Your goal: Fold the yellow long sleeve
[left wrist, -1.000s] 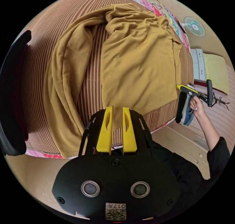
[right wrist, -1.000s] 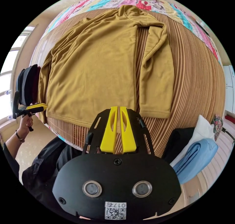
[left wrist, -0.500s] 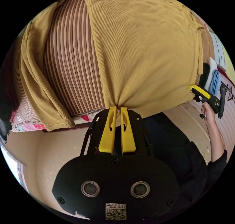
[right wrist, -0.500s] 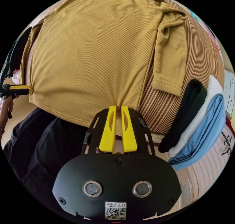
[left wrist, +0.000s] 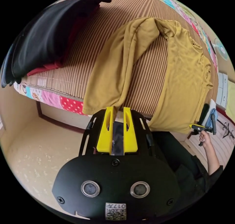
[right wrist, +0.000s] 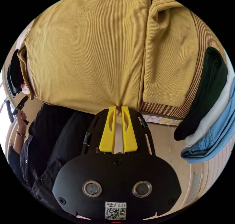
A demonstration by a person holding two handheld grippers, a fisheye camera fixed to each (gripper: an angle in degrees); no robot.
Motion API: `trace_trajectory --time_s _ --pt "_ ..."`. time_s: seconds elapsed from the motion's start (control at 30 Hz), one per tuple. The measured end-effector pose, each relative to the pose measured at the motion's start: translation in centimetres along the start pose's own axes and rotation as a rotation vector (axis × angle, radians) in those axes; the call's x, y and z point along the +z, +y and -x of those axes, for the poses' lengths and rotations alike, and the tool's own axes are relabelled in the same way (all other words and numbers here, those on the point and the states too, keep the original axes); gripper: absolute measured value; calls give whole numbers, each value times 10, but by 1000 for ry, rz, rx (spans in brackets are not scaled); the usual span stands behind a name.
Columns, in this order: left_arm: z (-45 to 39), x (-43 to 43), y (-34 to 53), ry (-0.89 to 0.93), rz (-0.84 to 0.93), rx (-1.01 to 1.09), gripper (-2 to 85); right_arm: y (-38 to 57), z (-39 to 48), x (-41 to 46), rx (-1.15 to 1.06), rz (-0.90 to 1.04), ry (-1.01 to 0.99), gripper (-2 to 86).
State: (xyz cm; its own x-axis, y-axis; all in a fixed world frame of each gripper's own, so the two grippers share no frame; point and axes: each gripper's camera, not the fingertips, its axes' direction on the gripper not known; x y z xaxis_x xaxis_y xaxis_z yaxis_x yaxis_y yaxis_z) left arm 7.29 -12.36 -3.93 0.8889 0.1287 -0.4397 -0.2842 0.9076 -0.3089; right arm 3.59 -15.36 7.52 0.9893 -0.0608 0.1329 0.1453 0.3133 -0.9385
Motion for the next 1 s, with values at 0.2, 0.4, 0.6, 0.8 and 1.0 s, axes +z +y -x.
trace_trajectory --time_s 0.2,0.4,0.6,0.8,1.0 --pt "-29 -3 18 -125 -63 44 86 23 16 17 -110 62 64 28" --pt "16 31 39 100 37 -96 66 60 35 21 -189 45 101 48" --pt "76 9 76 379 -32 -61 16 83 125 -24 -486 -183 99 61" --pt "111 -72 142 362 -221 -45 7 123 292 -78 -965 -470 165 85" --pt "117 -133 189 304 -327 29 6 175 438 -66 -1526 -511 218 105"
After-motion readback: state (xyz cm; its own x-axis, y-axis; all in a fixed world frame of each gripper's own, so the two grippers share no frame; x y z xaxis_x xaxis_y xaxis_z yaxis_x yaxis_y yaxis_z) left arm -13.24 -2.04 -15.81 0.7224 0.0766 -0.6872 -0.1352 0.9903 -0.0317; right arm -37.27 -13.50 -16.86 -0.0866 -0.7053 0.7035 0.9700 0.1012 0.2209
